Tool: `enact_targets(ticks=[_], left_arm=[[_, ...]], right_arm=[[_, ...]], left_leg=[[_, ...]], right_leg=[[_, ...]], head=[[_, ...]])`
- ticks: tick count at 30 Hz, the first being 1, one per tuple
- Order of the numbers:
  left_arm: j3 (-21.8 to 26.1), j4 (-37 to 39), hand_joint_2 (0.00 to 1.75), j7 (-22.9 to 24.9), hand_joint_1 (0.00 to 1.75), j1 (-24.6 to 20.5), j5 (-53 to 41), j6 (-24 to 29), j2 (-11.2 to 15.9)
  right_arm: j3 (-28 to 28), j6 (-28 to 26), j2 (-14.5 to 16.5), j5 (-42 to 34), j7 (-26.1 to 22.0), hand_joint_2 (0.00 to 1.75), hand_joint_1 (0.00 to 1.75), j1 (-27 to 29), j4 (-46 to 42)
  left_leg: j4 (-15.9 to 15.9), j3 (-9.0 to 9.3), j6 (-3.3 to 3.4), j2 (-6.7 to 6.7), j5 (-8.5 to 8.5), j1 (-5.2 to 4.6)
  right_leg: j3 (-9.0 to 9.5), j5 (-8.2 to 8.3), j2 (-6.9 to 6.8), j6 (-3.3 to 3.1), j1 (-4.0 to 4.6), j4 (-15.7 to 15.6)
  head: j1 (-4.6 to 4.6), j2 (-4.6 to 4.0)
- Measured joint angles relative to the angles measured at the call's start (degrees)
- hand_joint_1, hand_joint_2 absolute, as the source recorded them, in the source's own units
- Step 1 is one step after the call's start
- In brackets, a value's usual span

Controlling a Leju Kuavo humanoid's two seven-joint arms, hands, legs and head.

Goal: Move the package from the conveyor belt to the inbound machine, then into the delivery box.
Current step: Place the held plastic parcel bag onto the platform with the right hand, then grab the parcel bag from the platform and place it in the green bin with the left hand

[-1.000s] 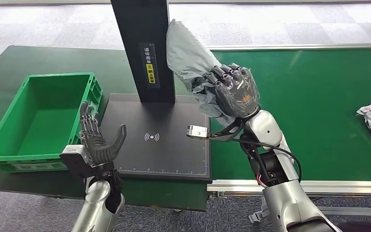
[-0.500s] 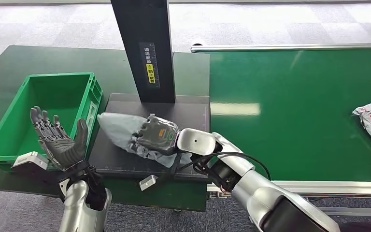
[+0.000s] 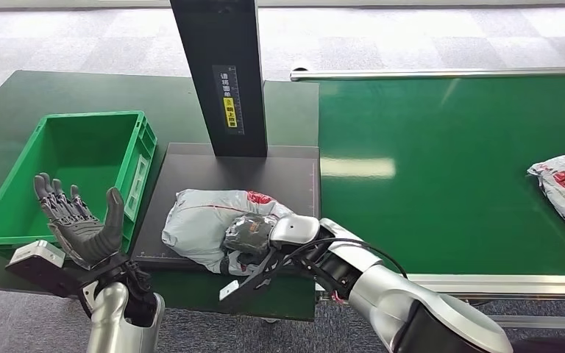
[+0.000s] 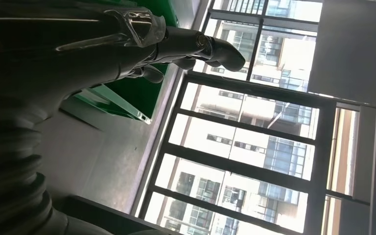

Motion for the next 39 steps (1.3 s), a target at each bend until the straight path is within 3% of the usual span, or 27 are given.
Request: enact_targets(ticks=[1,4,12,23,29,35,39], left_arm=[[-0.06,0.0,1.75,0.0,0.0,0.1,0.01,-0.12,0.0],[-0.47,0.0,1.75,0.0,0.0,0.45,0.21,-0.29,0.0],[-2.4,1.45,1.75,0.0,0.0,0.53,3.87,-2.58,0.09],[-6.36,5.13,1.75,1.31,0.0,0.0,3.99,-1.46,1.15],[-10.34,8.53,1.75,8.25,0.0,-0.58,-7.05,0.43,2.37],[-12.37,12.69,1.75,12.98,0.0,-0.86,-18.68,2.4,2.99],[-13.98,18.62,1.75,18.66,0.0,-2.99,-29.46,4.12,3.4]], right_arm=[[-0.86,-0.45,-0.4,-2.37,-0.48,1.75,0.0,0.0,-0.01],[-4.54,0.28,-1.56,-10.43,-2.04,1.75,0.0,-0.01,-0.16],[-16.23,9.6,-2.81,-32.1,-3.89,1.75,0.0,1.28,-2.14],[-25.8,11.05,-2.68,-42.09,-1.48,1.75,0.0,6.57,-5.74],[-32.19,8.74,-2.69,-47.56,-0.75,1.75,0.0,10.3,-9.46],[-41.35,1.26,-2.53,-52.16,-0.77,1.75,0.0,14.72,-16.34],[-46.09,-1.94,-2.25,-53.19,-0.96,1.75,0.0,17.51,-21.47]], left_leg=[[0.0,0.0,0.0,0.01,0.0,0.0],[0.01,0.0,0.0,0.01,0.0,0.0],[0.01,-0.04,0.0,0.03,-0.01,0.01],[0.01,-0.05,0.0,0.03,-0.01,0.01],[0.01,-0.08,0.0,0.03,-0.02,0.01],[0.01,-0.08,0.0,0.03,-0.02,0.0],[0.01,-0.09,0.0,0.01,-0.02,0.0]], right_leg=[[0.0,0.02,0.01,0.0,0.0,0.0],[-0.01,0.03,0.01,0.01,0.0,0.0],[-0.06,0.03,0.01,0.01,0.01,0.0],[-0.06,0.03,0.02,0.01,0.01,0.0],[-0.08,0.02,0.02,0.01,0.01,0.0],[-0.09,0.02,0.02,0.01,0.0,0.0],[-0.09,0.02,0.01,0.01,0.0,0.0]], head=[[0.0,0.0],[0.01,0.0],[-0.01,0.01],[0.0,0.0],[0.01,0.01],[-0.01,0.01],[0.0,0.01]])
